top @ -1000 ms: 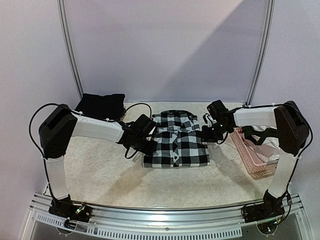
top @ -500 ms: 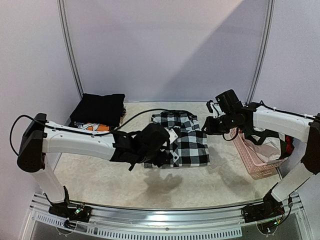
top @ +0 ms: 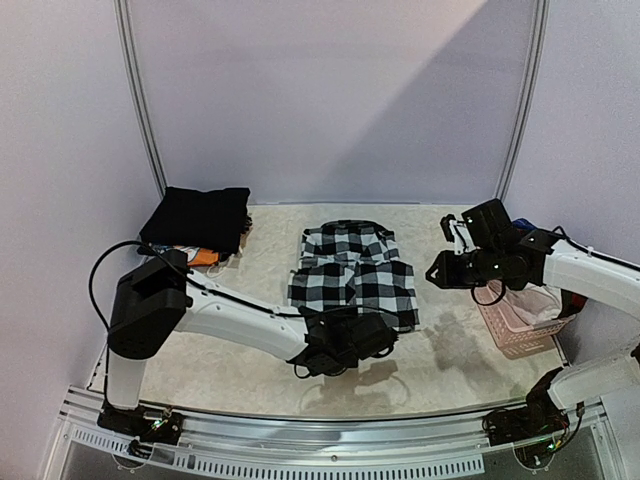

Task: Fold and stack the mixed laundry pile
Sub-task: Pick up the 2/3-rectangle-folded shirt from the center of the board.

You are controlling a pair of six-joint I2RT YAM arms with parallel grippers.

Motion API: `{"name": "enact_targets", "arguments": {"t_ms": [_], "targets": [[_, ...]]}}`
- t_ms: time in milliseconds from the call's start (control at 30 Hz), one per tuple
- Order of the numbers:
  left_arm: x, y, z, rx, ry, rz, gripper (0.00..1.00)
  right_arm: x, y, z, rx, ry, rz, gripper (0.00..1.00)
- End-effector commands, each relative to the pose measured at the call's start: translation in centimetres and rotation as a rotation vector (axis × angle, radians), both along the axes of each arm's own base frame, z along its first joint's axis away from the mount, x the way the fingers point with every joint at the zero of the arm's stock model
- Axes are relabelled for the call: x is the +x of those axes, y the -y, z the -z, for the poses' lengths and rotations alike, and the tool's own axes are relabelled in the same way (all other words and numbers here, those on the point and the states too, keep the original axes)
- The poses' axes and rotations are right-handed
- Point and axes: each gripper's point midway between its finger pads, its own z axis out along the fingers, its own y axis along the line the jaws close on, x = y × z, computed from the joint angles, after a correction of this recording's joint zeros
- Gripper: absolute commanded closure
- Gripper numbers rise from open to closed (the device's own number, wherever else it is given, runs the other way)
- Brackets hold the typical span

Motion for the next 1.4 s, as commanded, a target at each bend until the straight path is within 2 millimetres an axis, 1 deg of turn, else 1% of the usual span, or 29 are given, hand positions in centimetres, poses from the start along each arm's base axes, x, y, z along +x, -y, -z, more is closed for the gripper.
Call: {"name": "enact_targets", "arguments": {"t_ms": [0,133,300,433,633,800,833,900,933,1000,1033,1133,1200,1367], "targets": [[0.2,0.3,-0.8,0.062,0.024,0.033,0.12,-0.9,0.8,-0.5,0.013,0.019,0.021,0.73],[0.7,0.1,0.4,0.106,0.043,0.023,0.15,-1.2,0.9,-1.0,0.034,0.031,0.022,0.73],[1.3,0.1,1.7,0.109,0.041,0.021,0.22,-1.5,0.9,-0.7,0.033,0.021,0.024,0.73],[2.1,0.3,2.5,0.114,0.062,0.025,0.30,-1.6,1.0,-0.4,0.039,0.019,0.026,0.73],[3.1,0.8,3.7,0.126,0.084,0.027,0.38,-1.9,1.0,-0.1,0.044,0.013,0.028,0.73],[4.1,1.0,4.0,0.117,0.081,0.026,0.45,-2.1,1.0,-0.1,0.048,0.012,0.025,0.73],[4.2,1.1,4.0,0.116,0.081,0.031,0.48,-2.1,1.0,-0.1,0.048,0.011,0.026,0.73],[4.2,1.3,3.9,0.112,0.079,0.040,0.59,-2.1,1.1,0.0,0.046,0.009,0.026,0.73],[4.3,1.4,3.9,0.110,0.079,0.042,0.68,-2.1,1.1,0.1,0.045,0.008,0.026,0.73],[4.3,1.5,4.0,0.109,0.077,0.044,0.91,-2.2,1.1,0.2,0.043,0.006,0.027,0.73],[4.3,1.5,4.0,0.105,0.081,0.041,1.00,-2.2,1.1,0.2,0.043,0.007,0.026,0.73],[4.1,1.2,3.9,0.100,0.082,0.033,1.00,-2.2,1.1,0.1,0.047,0.008,0.026,0.72],[3.4,1.0,3.6,0.088,0.080,0.030,1.00,-2.2,0.9,0.0,0.051,0.006,0.019,0.73],[0.9,-0.1,2.3,0.062,0.090,0.023,1.00,-2.3,0.1,-0.4,0.065,0.003,-0.018,0.73]]}}
